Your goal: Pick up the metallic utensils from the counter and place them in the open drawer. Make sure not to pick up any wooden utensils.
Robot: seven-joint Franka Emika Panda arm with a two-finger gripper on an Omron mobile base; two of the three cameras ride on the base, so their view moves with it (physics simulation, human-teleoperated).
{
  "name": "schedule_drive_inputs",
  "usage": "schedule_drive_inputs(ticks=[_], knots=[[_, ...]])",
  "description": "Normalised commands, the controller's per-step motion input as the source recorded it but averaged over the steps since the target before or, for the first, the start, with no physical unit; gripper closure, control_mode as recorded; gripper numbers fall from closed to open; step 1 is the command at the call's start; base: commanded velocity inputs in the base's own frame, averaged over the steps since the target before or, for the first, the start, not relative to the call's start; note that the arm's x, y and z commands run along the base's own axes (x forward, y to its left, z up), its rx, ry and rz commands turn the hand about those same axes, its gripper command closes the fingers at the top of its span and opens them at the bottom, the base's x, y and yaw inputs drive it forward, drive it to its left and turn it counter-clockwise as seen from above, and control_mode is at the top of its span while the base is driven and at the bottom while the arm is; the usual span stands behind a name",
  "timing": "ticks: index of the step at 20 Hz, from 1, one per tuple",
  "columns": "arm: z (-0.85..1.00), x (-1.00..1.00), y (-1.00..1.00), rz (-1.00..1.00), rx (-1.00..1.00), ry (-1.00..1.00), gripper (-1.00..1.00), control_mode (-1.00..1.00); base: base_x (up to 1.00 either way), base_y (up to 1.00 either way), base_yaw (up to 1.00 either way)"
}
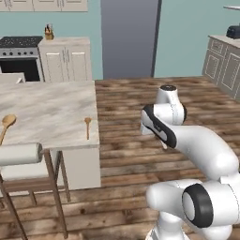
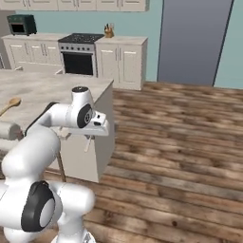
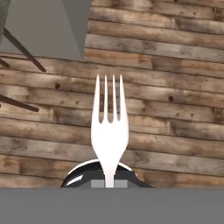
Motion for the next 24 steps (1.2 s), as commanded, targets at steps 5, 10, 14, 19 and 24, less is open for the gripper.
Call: schedule_drive_inputs(ticks=[5,10,14,19,24], knots=[[0.00,0.00,0.00,0.00,0.00,0.00,1.00,1.00,0.96,-0.62,0.07],[0.00,0.00,0.00,0.00,0.00,0.00,1.00,1.00,1.00,-0.44,0.15],[0.00,0.00,0.00,0.00,0.00,0.00,1.00,1.00,1.00,-0.41,0.20],[0.00,0.00,0.00,0.00,0.00,0.00,1.00,1.00,1.00,-0.53,0.31],[0.00,0.00,0.00,0.00,0.00,0.00,1.00,1.00,0.94,-0.81,0.39]])
